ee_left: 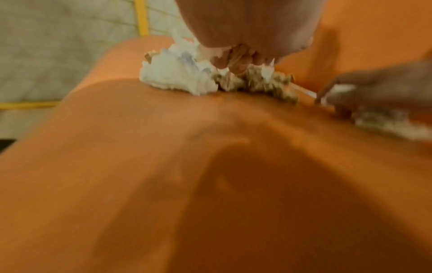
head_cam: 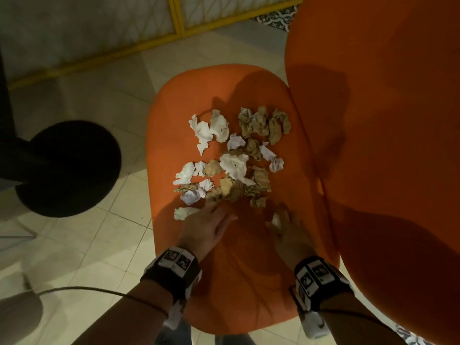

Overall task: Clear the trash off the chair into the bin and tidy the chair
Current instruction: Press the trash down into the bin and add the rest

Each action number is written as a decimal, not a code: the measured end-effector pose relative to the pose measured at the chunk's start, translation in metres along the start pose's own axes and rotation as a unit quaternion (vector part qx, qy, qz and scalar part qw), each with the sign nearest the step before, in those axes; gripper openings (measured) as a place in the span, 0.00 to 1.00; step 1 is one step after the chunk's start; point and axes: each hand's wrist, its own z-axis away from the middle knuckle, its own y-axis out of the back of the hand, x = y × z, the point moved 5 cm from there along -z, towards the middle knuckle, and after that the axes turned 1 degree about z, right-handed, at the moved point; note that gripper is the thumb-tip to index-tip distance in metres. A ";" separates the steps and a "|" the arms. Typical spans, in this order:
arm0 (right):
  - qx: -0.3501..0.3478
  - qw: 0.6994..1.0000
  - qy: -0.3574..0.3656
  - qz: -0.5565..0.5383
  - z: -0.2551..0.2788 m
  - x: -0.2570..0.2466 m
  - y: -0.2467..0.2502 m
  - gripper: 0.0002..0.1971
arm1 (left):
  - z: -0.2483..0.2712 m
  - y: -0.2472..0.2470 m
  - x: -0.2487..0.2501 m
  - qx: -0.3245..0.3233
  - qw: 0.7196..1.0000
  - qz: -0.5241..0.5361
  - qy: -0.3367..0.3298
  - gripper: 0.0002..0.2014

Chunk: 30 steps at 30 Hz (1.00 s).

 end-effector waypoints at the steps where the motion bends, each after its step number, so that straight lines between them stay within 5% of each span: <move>1: -0.004 1.000 0.003 0.001 0.004 -0.002 0.001 0.28 | -0.005 0.013 0.000 0.043 0.998 0.023 0.038 0.23; 4: -0.054 0.996 -0.001 0.067 0.014 -0.004 -0.003 0.39 | -0.010 0.042 -0.019 0.157 0.967 0.084 0.180 0.16; 7: -0.066 0.993 0.005 0.099 0.020 -0.005 -0.011 0.44 | -0.015 0.039 -0.042 0.130 0.945 0.093 0.286 0.24; 11: -0.027 0.996 0.033 0.073 0.023 -0.014 -0.014 0.31 | -0.026 0.005 -0.053 -0.034 0.968 -0.056 0.242 0.49; 14: 0.010 0.999 0.026 0.020 0.016 -0.020 -0.003 0.23 | -0.019 -0.015 -0.053 -0.130 0.966 -0.102 0.201 0.53; 21: 0.072 0.989 -0.056 -0.120 -0.031 -0.055 0.014 0.28 | -0.001 -0.014 -0.051 -0.100 0.976 -0.096 0.167 0.28; 24: 0.027 0.994 -0.097 -0.053 -0.041 -0.064 -0.005 0.38 | -0.003 -0.015 -0.051 -0.101 0.980 -0.088 0.149 0.20; 30: 0.023 0.995 -0.097 0.008 -0.047 -0.061 -0.009 0.28 | -0.007 -0.008 -0.049 -0.085 0.980 0.001 0.179 0.18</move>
